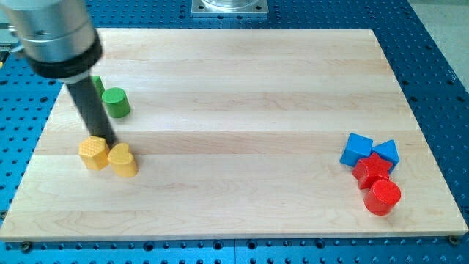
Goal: Push the yellow heart into the red blocks
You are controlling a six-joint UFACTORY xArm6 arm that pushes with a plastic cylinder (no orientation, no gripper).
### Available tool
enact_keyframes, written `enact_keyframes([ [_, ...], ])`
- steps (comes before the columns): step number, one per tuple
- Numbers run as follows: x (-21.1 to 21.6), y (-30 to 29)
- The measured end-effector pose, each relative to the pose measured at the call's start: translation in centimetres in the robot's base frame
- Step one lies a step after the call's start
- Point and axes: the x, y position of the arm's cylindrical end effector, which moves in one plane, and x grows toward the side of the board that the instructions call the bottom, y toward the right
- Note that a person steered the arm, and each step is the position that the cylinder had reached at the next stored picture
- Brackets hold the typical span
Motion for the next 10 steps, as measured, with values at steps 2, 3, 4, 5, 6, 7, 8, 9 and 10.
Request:
enact_keyframes([
  [2,2.0,-5.0],
  [3,3.7,-0.9],
  [4,3.7,5.3],
  [5,4.2,10.8],
  [6,4.7,14.1],
  [7,4.5,7.9],
  [8,7.3,8.6],
  [9,8.4,17.3],
  [10,8.6,26.8],
])
